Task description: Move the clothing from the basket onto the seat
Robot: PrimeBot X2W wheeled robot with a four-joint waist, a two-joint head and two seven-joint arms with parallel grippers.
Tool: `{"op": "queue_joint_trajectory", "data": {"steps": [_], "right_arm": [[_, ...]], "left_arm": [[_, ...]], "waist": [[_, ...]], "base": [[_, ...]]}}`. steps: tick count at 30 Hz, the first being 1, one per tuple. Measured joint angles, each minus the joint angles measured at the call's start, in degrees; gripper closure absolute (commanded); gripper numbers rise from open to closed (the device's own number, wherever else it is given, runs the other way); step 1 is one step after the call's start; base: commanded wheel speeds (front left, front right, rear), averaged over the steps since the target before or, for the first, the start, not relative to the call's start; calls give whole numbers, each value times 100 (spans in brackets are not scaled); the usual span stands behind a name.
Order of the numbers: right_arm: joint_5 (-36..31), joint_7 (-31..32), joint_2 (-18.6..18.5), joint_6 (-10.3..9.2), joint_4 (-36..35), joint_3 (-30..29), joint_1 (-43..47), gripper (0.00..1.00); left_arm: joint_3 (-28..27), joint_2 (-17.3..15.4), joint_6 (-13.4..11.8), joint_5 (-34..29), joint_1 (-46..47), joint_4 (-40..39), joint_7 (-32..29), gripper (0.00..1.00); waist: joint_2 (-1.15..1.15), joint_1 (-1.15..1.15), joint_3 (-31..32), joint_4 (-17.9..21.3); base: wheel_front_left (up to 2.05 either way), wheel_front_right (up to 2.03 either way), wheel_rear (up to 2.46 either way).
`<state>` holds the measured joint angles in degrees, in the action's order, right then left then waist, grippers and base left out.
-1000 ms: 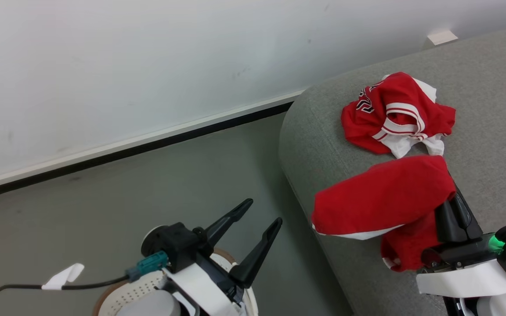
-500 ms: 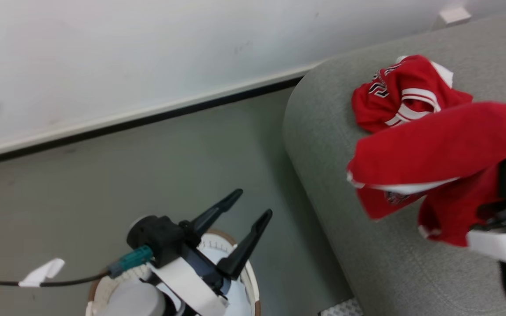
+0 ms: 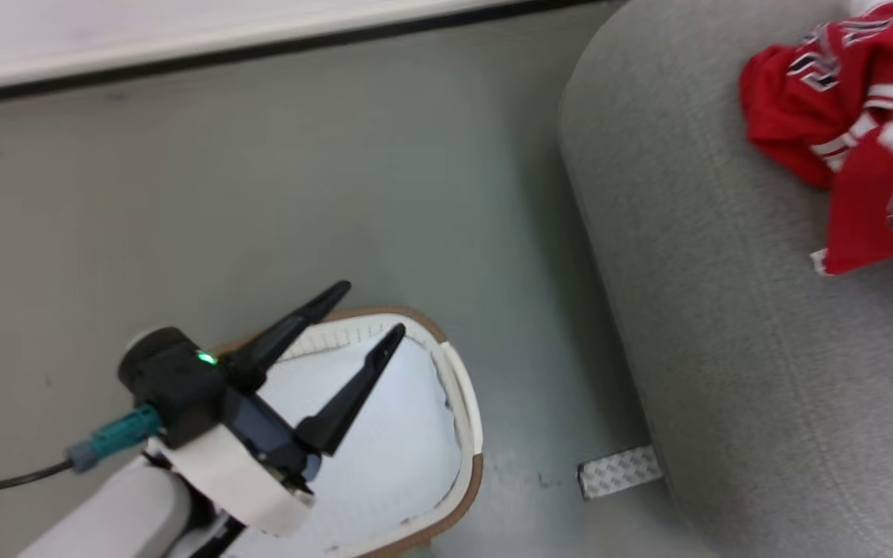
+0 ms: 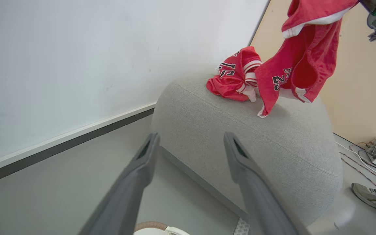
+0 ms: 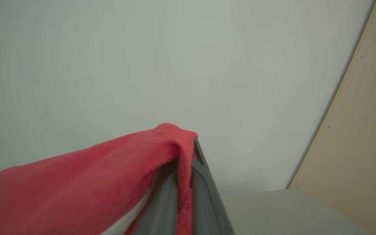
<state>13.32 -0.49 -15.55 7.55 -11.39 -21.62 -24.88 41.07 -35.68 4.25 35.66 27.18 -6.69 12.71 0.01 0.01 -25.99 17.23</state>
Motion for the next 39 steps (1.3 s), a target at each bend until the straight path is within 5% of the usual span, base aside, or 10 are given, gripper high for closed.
{"op": "queue_joint_trajectory", "data": {"steps": [8,23,24,25,28,29,30,39], "right_arm": [[178,438,-480,1,854,-1047,-855,100],[-886,1512,-526,1,2800,-898,-1035,98],[-886,1536,-508,1,2848,-880,-994,91],[-886,1560,-500,1,2870,-858,-983,72],[-884,1556,-547,1,2848,-748,-922,64],[-870,1563,-581,1,2848,-651,-883,38],[-823,1608,-612,1,2855,-570,-857,0],[105,1884,-1624,1,2870,583,-181,0]], "left_arm": [[-337,-567,34,37,74,-347,-4,0],[-531,-713,125,115,230,-350,126,0],[-535,-710,129,118,230,-324,143,0],[-543,-701,135,121,230,-299,145,0],[-563,-641,134,123,230,-214,158,0],[-560,-613,134,123,230,-175,160,0],[-550,-578,134,122,229,-135,179,0],[-560,-79,70,165,15,456,209,0]], "waist": [[0,0,-876,-189],[0,0,-1684,-605],[0,0,-1669,-613],[0,0,-1647,-617],[0,0,-1555,-614],[-1,0,-1513,-608],[0,0,-1463,-601],[-1,-1,-597,-567]], "base": [[0,0,0],[0,0,0],[0,0,0],[0,0,0],[0,0,0],[0,0,0],[0,0,0],[0,0,0]]}}
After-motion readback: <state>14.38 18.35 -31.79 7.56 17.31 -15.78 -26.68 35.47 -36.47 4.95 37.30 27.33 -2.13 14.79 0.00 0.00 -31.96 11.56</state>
